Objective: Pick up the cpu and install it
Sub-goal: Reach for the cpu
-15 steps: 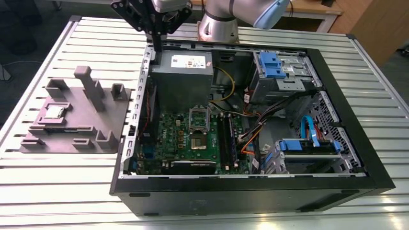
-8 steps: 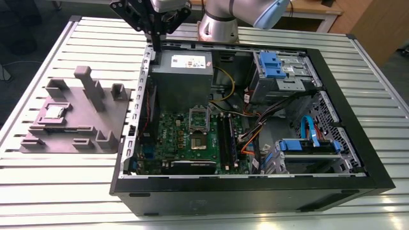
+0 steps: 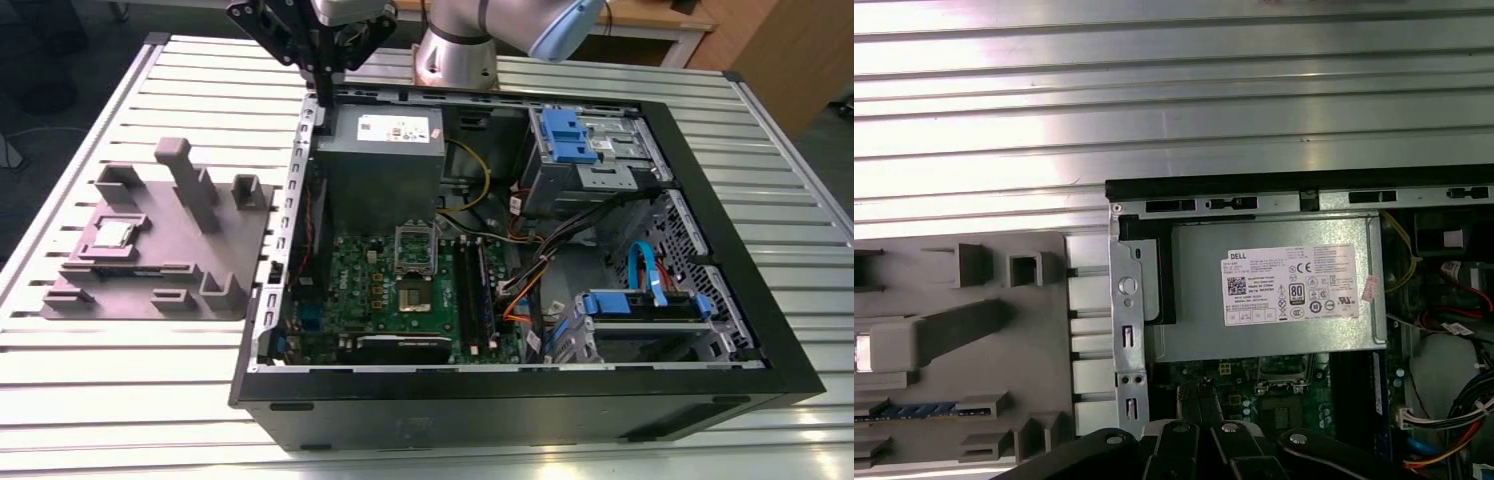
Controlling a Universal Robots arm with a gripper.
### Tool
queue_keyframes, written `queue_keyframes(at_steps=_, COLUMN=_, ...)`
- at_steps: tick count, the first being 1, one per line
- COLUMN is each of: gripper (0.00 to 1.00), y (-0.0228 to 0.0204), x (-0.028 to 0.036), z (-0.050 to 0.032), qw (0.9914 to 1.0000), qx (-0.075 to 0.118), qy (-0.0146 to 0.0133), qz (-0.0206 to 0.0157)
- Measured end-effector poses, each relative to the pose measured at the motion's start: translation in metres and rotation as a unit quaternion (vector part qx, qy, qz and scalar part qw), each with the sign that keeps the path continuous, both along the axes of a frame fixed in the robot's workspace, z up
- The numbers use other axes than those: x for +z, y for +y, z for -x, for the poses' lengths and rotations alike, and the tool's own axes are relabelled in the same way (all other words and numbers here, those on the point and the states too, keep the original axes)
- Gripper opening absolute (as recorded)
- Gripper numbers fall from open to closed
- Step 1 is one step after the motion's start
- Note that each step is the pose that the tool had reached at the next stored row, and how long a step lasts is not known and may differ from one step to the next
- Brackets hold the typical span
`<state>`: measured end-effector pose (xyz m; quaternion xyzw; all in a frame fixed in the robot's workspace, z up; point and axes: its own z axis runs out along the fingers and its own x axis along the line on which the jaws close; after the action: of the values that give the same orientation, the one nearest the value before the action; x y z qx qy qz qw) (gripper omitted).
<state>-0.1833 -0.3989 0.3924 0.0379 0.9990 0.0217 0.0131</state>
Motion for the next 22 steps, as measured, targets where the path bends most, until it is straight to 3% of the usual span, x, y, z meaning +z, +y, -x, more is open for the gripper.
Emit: queue_keyframes(at_steps=22, gripper=0.1, y=0.0, x=0.0, z=0.0056, qw=1.0, qx=0.0, qy=0.0, qz=0.0)
